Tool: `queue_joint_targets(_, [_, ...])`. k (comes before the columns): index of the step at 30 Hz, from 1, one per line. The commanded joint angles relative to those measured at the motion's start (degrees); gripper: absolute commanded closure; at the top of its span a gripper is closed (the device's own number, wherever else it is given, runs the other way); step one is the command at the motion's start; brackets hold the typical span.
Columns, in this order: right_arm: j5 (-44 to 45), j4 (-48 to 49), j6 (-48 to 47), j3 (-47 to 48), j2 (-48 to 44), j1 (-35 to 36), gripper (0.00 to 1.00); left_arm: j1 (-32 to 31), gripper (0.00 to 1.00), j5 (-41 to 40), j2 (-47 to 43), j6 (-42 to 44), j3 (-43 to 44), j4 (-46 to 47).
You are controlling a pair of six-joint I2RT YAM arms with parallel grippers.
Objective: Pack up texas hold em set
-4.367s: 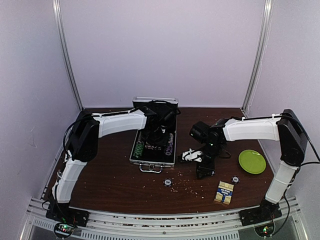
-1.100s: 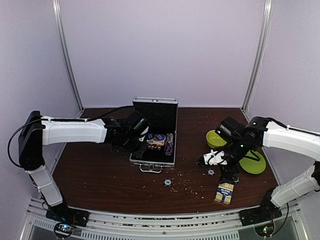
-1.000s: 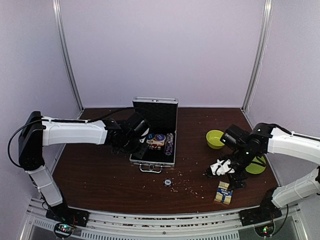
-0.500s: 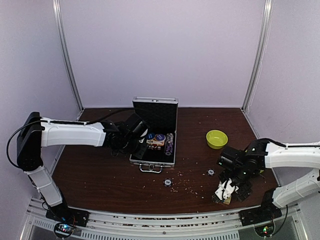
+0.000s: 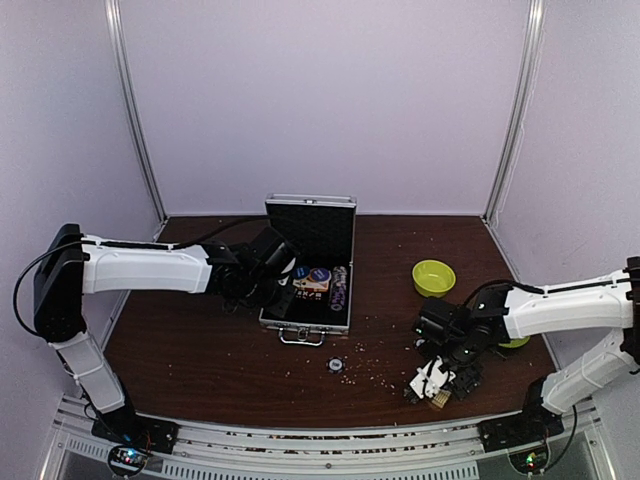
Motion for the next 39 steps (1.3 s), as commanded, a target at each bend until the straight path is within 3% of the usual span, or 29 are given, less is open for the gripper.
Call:
queue_joint_targets(1, [-7.3,-0.6,8.6,6.7,7.3,0.4,0.08,-0.2,0.64,-0.7,0.9,-0.3,0.7,2.4])
queue_joint_targets(6, [-12.6,-4.6,14.9,12.6,14.5,0.3,0.14,-0.1,0.64,-0.8,0.5,-0.4,0.1,2.1])
queue_joint_targets(15, [-10.5,-5.3,21.5,7.8,9.0,-0.9,0.11,-0.1,0.64,-1.0,1.0,-0.5,-0.3,2.2])
queue_joint_targets(27, [-11.3,-2.9,22.9,5.0,9.1,-2.9,0.17,-0.1,0.64,-0.5,0.8,-0.7,-0.4,2.1])
queue_joint_targets(34, [-10.7,-3.4,23.5,5.6,10.3,-3.0,0.31,-0.2,0.64,-2.0,-2.2,-1.4,-2.4,1.7])
queue_joint_targets(39, [-10.5,-2.7,24.5,5.4,10.7,-3.0,0.30,-0.2,0.64,-3.5,-5.3,-2.8,-5.2,1.6])
